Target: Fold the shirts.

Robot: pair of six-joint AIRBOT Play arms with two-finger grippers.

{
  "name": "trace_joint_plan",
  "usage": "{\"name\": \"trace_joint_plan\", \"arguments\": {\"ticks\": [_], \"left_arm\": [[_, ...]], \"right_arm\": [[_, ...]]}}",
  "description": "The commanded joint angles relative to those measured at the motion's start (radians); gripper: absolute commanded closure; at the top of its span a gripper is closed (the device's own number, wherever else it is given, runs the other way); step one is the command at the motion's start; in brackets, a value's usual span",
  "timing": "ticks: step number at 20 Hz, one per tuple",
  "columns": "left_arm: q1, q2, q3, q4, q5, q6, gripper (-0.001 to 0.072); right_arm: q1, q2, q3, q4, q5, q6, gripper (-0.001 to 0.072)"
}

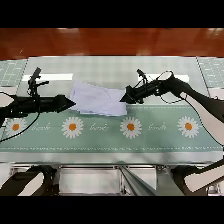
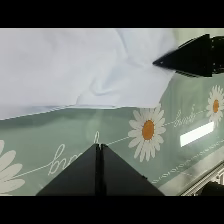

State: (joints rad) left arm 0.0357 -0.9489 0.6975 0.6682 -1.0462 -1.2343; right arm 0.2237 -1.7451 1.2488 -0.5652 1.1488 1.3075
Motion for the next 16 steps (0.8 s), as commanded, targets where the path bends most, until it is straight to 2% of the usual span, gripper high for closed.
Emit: {"name": "trace_joint_plan", "arguments": {"ticks": [1,4,6,9,12,16], "left_arm": [[-0.001,0.000,0.000,0.000,0.000,0.000,0.0687],[-0.001,-0.001,0.000,0.000,0.000,0.000,0.0687],[-0.001,0.000,0.000,0.000,0.000,0.000,0.0687],[-0.001,-0.001,0.000,0.000,0.000,0.000,0.0687],[-0.001,0.000,0.000,0.001,-0.008,0.000,0.0687],[0.000,0.001,0.000,0.001,-0.025,0.000,0.0687]], "right_arm": [[0.016,0.021,0.038,-0.041,0.017,0.039,0.0691],[0.015,0.087,0.071,-0.076,-0.005,0.063,0.0691],[0.015,0.134,0.175,-0.214,0.028,0.139,0.0691],[0.010,0.188,0.383,-0.409,0.140,0.231,0.0691],[-0.018,0.227,0.581,-0.571,0.257,0.265,0.0691],[-0.179,0.275,0.738,-0.623,0.399,0.287,0.0691]]}}
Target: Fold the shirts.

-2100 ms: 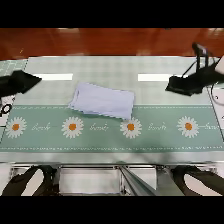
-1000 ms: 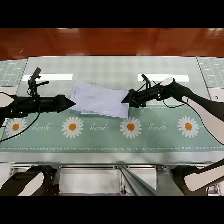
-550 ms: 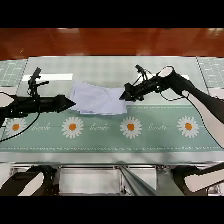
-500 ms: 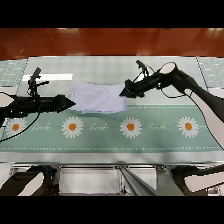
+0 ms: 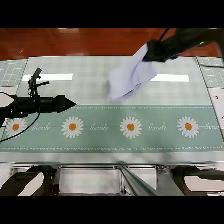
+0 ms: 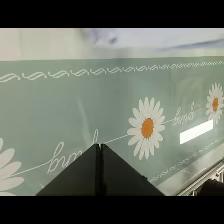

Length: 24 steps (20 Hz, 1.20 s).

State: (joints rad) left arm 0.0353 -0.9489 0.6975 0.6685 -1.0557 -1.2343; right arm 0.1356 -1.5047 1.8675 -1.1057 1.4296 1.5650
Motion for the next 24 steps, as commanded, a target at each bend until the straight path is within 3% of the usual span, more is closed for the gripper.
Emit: {"name": "trace_joint_plan", "arguments": {"ticks": [1,11,15,20,24], "left_arm": [[0.000,0.002,0.000,0.001,-0.020,0.000,0.0687],[0.000,0.002,0.000,0.001,-0.037,0.004,0.0687],[0.000,0.002,0.000,0.001,-0.026,0.005,0.0687],[0.002,0.002,0.000,0.000,0.046,0.019,0.0687],[0.002,0.002,0.000,0.001,0.161,0.019,0.0687]], "right_arm": [[-0.148,0.049,0.143,-0.082,0.153,0.029,0.0690],[-0.860,0.154,0.157,0.056,0.385,0.014,0.0690],[-1.071,0.227,-0.013,0.040,0.426,0.020,0.0690],[-1.266,0.443,-0.441,-0.142,0.426,0.010,0.0690],[-1.344,0.598,-0.681,-0.405,0.427,0.023,0.0689]]}}
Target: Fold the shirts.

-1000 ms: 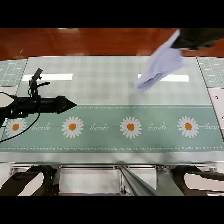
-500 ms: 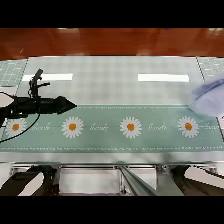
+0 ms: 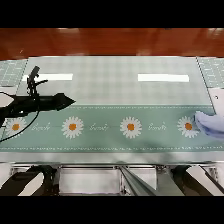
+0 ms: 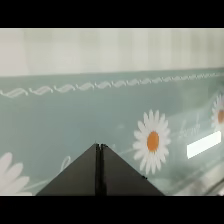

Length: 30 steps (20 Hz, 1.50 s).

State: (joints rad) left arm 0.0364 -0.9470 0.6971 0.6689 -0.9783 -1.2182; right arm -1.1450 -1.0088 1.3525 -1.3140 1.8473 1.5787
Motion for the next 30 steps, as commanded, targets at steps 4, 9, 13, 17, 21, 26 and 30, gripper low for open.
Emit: {"name": "trace_joint_plan", "arguments": {"ticks": [4,9,13,17,21,26,30], "left_arm": [[0.001,-0.015,0.000,0.000,0.115,0.024,0.0687],[0.045,-0.087,0.038,0.000,0.156,0.071,0.0687],[0.113,-0.169,0.224,-0.014,0.143,0.074,0.0687],[0.060,-0.245,0.507,-0.045,0.044,0.072,0.0688],[-0.110,-0.308,0.712,0.137,0.031,-0.043,0.0689],[-0.249,-0.372,0.624,0.519,-0.045,-0.249,0.0688],[-0.193,-0.374,0.526,0.536,-0.081,-0.314,0.0687]], "right_arm": [[-0.062,0.183,-0.282,-0.444,0.013,0.026,0.0604],[-0.062,0.187,-0.307,-0.436,-0.024,0.041,0.0316],[-0.062,0.179,-0.294,-0.028,-0.154,0.097,0.0547],[0.185,0.162,-0.281,0.836,-0.628,-0.048,0.0690],[0.842,0.076,-0.148,0.494,-0.909,-0.141,0.0690],[1.220,-0.239,-0.122,-0.156,-0.602,0.121,0.0690],[1.209,-0.356,-0.122,-0.233,-0.415,0.119,0.0689]]}}
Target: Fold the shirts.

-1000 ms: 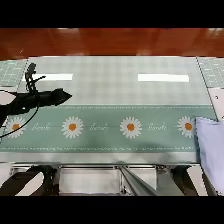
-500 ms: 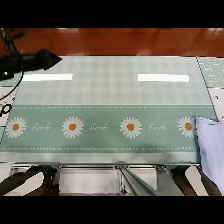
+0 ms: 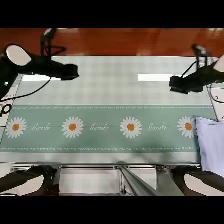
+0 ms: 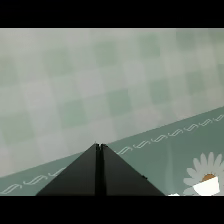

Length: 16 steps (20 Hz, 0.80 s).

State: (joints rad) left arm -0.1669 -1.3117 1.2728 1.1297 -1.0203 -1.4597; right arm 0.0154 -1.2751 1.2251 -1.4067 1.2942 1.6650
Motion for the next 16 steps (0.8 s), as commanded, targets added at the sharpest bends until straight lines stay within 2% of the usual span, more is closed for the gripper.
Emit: {"name": "trace_joint_plan", "arguments": {"ticks": [1,16], "left_arm": [[0.019,-0.010,-0.057,0.075,-0.048,-0.072,0.0687],[0.023,-0.010,-0.059,0.075,-0.054,-0.072,0.0687]], "right_arm": [[0.049,-0.089,0.006,-0.146,0.133,0.034,0.0689],[0.049,-0.086,0.006,-0.146,0.119,0.042,0.0689]]}}
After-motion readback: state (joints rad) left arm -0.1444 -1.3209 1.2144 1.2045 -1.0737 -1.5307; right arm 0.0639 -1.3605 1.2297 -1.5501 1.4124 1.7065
